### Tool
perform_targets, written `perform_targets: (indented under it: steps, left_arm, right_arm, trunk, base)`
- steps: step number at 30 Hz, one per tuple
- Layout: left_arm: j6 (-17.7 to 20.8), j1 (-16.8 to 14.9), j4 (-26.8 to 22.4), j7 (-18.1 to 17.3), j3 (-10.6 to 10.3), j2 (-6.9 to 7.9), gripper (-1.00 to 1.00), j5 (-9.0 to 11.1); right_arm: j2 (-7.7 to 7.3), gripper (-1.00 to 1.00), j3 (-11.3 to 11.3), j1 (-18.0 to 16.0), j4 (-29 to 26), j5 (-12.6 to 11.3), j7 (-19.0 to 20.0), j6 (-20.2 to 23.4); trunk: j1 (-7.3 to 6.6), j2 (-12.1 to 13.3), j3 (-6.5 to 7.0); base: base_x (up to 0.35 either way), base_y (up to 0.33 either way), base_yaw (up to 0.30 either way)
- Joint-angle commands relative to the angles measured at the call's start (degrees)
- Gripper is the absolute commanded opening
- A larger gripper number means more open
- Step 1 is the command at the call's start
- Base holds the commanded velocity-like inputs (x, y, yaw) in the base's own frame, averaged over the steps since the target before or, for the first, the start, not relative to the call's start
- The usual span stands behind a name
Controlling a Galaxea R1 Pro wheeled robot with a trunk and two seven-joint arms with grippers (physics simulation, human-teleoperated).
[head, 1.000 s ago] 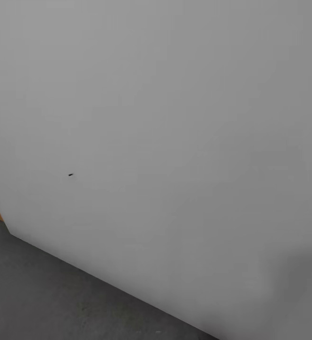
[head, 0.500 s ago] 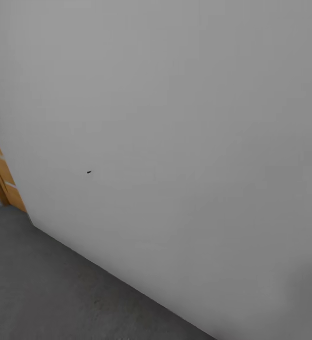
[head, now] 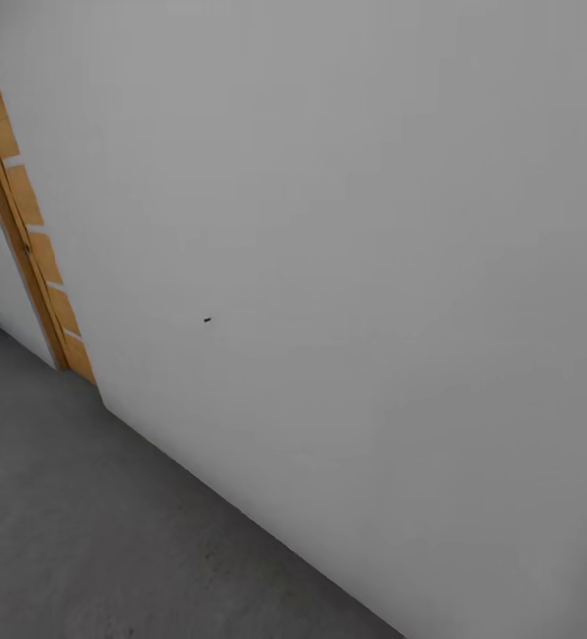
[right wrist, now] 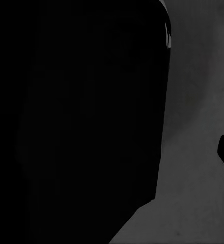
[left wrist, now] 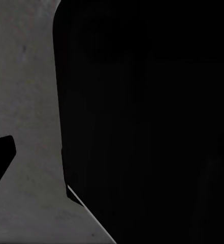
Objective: Move the two storage containers from the living room to the garage. In the garage, place one container on the floor and stack the other container on top of it (either order is fine).
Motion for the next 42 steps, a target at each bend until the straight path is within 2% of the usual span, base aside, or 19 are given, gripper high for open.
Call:
perform_targets:
  steps: [1,24,42]
  left_arm:
    - [0.0,0.0,0.0,0.0,0.0,0.00,1.00,0.0]
    - [0.0,0.0,0.0,0.0,0.0,0.00,1.00,0.0]
    - [0.0,0.0,0.0,0.0,0.0,0.00,1.00,0.0]
  right_arm:
    - [0.01,1.00,0.0,0.0,0.0,0.0,0.0,0.1]
    - [0.01,1.00,0.0,0.0,0.0,0.0,0.0,0.1]
    - [0.01,1.00,0.0,0.0,0.0,0.0,0.0,0.1]
  trunk:
    - [0.02,0.0,-0.04]
    - [0.02,0.0,-0.05]
    - [0.02,0.0,-0.42]
  base:
    - [0.157,0.144,0.132]
    - [0.227,0.245,0.017]
    - [0.054,0.307,0.254]
